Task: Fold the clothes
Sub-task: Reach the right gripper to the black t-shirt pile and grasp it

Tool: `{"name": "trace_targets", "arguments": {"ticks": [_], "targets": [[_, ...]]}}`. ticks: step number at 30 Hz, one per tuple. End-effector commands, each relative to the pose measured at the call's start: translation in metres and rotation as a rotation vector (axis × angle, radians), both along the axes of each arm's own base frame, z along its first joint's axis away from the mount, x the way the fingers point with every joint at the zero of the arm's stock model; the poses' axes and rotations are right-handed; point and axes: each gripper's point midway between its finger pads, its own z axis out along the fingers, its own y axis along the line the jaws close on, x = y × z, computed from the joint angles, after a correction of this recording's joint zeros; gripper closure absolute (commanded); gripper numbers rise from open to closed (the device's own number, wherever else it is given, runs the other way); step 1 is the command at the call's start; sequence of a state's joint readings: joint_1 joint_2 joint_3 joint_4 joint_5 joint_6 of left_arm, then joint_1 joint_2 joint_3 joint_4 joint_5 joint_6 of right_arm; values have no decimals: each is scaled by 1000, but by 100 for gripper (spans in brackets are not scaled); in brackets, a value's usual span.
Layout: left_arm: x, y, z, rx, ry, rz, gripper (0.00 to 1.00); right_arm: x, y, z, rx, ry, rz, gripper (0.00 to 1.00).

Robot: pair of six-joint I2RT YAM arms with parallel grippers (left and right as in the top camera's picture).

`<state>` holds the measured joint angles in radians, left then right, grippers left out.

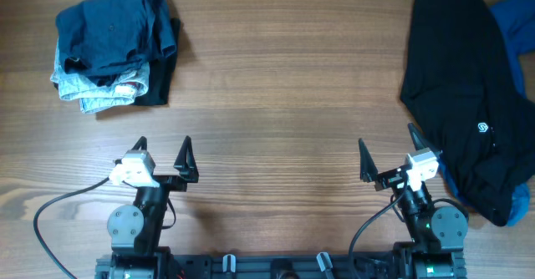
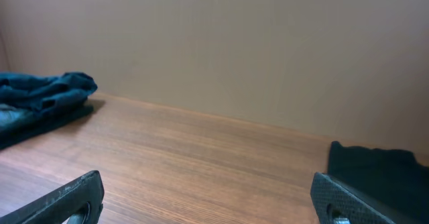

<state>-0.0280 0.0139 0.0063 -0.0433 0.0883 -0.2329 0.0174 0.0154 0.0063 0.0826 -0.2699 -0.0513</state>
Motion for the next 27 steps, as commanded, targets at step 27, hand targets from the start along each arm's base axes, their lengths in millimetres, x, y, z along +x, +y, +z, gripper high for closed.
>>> {"name": "trace_targets", "arguments": {"ticks": [27], "targets": [[216,-110,238,77,180,-511,0,135,55,121,62,435,331,0]]}}
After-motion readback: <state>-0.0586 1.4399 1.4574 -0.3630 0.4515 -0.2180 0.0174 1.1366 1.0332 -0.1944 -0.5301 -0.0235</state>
